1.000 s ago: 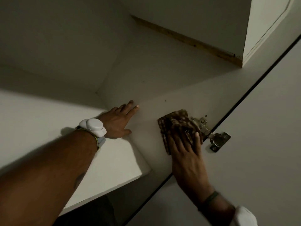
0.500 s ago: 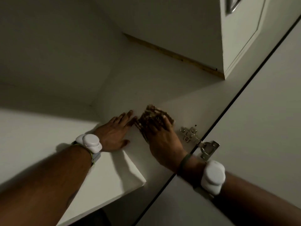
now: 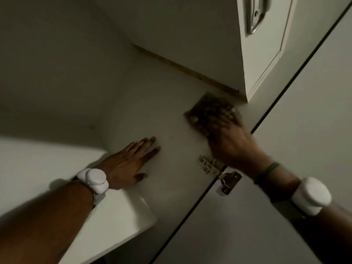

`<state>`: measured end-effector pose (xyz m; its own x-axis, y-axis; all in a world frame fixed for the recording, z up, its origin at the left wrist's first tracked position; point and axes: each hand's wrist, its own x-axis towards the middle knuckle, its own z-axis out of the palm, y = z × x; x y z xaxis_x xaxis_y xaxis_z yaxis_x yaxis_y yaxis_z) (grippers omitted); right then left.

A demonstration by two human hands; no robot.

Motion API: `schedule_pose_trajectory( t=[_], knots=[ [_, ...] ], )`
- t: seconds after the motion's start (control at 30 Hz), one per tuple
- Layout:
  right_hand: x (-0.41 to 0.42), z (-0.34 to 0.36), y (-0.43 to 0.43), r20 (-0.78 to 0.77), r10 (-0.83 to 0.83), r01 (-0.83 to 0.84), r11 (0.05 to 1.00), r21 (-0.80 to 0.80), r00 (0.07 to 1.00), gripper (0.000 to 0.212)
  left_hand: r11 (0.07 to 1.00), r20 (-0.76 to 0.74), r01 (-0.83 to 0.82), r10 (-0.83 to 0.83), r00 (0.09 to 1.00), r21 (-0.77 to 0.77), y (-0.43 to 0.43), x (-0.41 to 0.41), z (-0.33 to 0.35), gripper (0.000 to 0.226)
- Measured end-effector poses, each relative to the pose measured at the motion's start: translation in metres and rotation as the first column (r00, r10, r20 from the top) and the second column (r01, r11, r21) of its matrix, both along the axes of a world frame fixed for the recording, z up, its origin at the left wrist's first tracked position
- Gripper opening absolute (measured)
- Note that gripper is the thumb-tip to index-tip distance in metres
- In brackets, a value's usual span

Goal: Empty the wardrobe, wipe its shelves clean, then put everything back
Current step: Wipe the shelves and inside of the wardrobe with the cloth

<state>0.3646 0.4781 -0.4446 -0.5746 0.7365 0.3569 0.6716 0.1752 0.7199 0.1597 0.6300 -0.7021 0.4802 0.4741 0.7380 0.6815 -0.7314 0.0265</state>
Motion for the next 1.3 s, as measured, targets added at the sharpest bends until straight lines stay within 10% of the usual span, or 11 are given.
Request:
schedule_pose_trajectory(
  t=[0.1,0.27,0.43,0.6,0.7,0.8,0.9,1.17,1.23,1.3],
  knots=[
    [0.010,0.014,-0.010,0.005,-0.137,0.133,0.964,0.230,0.991,0.051,1.000,0.011,-0.025,0.025,1.000,0.004,0.003,-0.003,-0.002,0.093],
    [0.019,-0.054,-0.033,0.124,-0.070,0.077,0.996,-0.054,0.990,0.060,0.998,0.029,-0.046,0.048,0.998,-0.048,0.012,-0.006,-0.008,0.091],
    [-0.006,-0.035,0.003,-0.155,-0.172,0.208,0.943,0.259,0.973,0.066,0.990,0.066,-0.021,0.030,0.997,-0.137,0.008,-0.007,-0.004,0.088],
    [-0.098,-0.123,0.084,-0.436,-0.075,0.065,0.997,-0.037,0.897,0.063,0.969,0.273,-0.055,0.122,0.954,-0.239,0.017,-0.027,-0.004,0.081],
    [-0.154,-0.181,0.136,-0.648,-0.074,-0.126,0.958,-0.257,0.758,0.066,0.941,0.498,-0.105,0.263,0.826,-0.323,0.019,-0.063,-0.005,0.074],
    [-0.200,-0.218,0.170,-0.880,-0.239,-0.359,0.844,-0.397,0.411,0.043,0.891,0.675,-0.012,0.353,0.649,-0.454,0.025,-0.094,-0.012,0.060],
    [-0.237,-0.244,0.186,-0.905,-0.288,-0.528,0.739,-0.418,0.313,0.041,0.833,0.820,0.137,0.476,0.318,-0.536,0.034,-0.125,-0.008,0.045],
    [-0.348,-0.263,0.183,-0.759,0.050,-0.656,0.542,-0.525,0.649,0.054,0.437,0.299,-0.424,0.886,0.354,-0.793,0.020,-0.250,0.013,0.031],
    [-0.359,-0.257,0.181,-0.820,0.028,-0.730,0.474,-0.493,0.572,0.041,0.374,0.292,-0.477,0.926,0.238,-0.796,0.013,-0.272,0.011,0.030],
    [-0.362,-0.254,0.190,-0.950,-0.105,-0.825,0.475,-0.307,0.293,0.034,0.319,0.292,-0.574,0.946,0.141,-0.754,0.000,-0.284,0.016,0.033]
  ],
)
